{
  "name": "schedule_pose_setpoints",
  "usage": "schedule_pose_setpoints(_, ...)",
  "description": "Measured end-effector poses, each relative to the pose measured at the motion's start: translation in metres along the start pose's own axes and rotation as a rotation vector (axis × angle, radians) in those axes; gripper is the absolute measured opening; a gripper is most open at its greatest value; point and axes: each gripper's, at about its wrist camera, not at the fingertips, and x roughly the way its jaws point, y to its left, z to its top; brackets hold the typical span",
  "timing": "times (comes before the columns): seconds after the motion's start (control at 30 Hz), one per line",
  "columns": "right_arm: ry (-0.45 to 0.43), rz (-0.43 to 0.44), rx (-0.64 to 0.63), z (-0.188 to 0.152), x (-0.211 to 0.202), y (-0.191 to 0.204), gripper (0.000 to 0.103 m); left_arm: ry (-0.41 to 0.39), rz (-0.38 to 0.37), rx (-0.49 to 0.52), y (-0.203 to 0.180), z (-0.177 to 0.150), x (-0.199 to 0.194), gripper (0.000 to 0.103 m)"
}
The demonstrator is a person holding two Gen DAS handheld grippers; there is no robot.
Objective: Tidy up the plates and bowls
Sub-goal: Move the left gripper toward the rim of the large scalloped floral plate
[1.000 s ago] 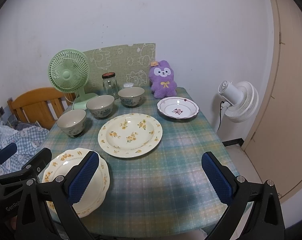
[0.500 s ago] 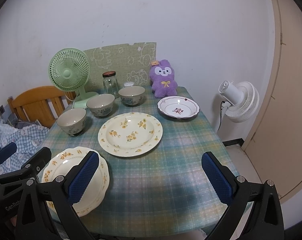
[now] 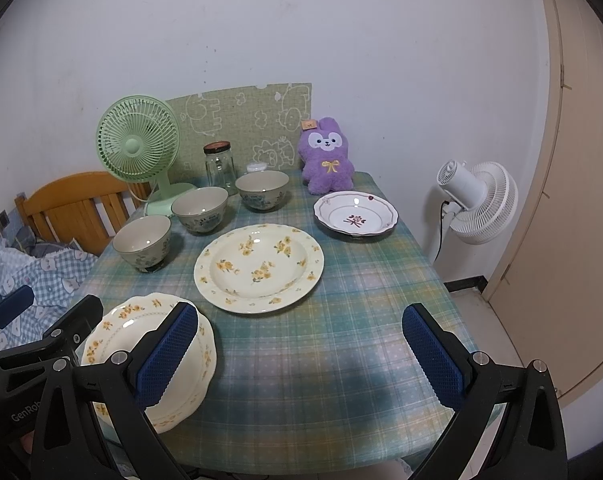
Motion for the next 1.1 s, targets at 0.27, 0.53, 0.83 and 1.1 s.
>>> schedule_pose_setpoints(0.27,0.005,0.004,-0.003,-0.0011,0.0003,-0.0009,0.100,0.002,0.000,-0.002,0.0005,0.0008,0.0004,0.102)
schedule_pose_setpoints(0.53,0.008,0.003,-0.003,-0.0009,0.0005,-0.0011,0.100,0.000,0.000,-0.003,0.0009,-0.0008,0.0001,0.102)
schedule_pose_setpoints(0.83,0.023,0.006,0.002,-0.0019,0.0045,-0.0029,0.100,0.009,0.000,-0.001,-0.0012,-0.0026,0.0017,0.102)
schedule_pose_setpoints(1.1,0.023,0.007,0.003,-0.0003,0.0059,-0.0035,0.100,0.010,-0.001,0.001,-0.0013,-0.0030,0.0021,0.102)
